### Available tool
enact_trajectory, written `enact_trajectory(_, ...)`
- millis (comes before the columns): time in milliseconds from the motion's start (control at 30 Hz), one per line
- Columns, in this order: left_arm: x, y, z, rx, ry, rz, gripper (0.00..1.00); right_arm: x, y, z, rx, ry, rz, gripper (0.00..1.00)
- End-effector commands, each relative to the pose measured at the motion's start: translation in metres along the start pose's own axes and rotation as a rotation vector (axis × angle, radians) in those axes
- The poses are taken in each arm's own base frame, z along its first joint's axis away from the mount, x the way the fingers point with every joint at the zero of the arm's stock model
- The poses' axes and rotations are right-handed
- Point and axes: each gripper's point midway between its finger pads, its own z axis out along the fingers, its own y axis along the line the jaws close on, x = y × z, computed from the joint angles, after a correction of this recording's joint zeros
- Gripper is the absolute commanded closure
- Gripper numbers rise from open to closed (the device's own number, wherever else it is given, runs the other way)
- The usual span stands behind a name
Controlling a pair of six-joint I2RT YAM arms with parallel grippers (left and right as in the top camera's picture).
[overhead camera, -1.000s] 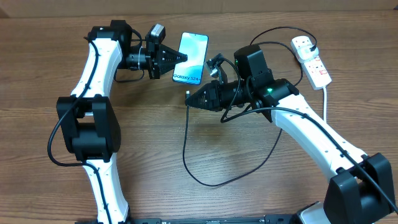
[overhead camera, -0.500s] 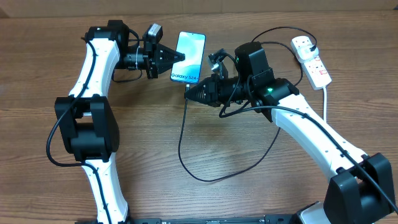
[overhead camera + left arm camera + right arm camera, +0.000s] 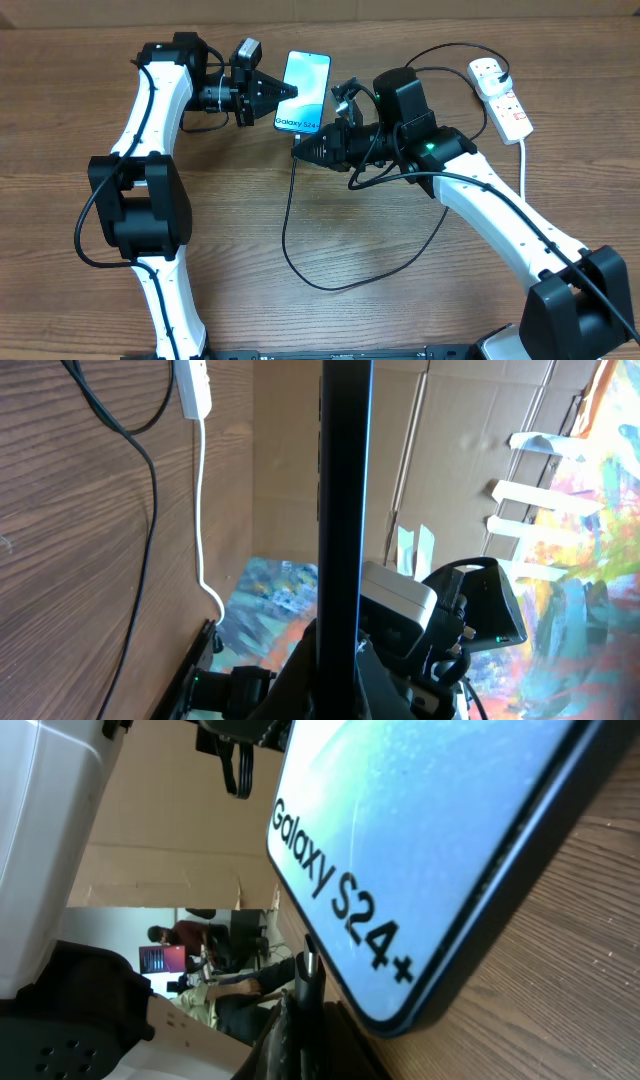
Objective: Plug charger to phone and switch on socket
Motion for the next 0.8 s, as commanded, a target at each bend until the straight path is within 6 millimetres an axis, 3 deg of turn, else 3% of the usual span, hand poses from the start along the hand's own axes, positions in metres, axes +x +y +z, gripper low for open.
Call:
enact_trajectory(0, 0.0, -0.016, -0.003, 0.063, -0.004, 0.008, 0.96, -0.004, -0.005, 0.005, 0.008, -0.003, 0.028, 0.96)
enact_trajectory(433, 0.0, -0.016, -0.003, 0.063, -0.004, 0.009, 0.96, -0.01, 0.002, 0.008, -0.034, -0.01, 0.01, 0.96)
enact_trajectory(767, -0.003, -0.016, -0.009, 0.063, -0.018, 0.016, 0.96, 0.002, 0.013, 0.007, -0.096, 0.061, 0.012, 0.96)
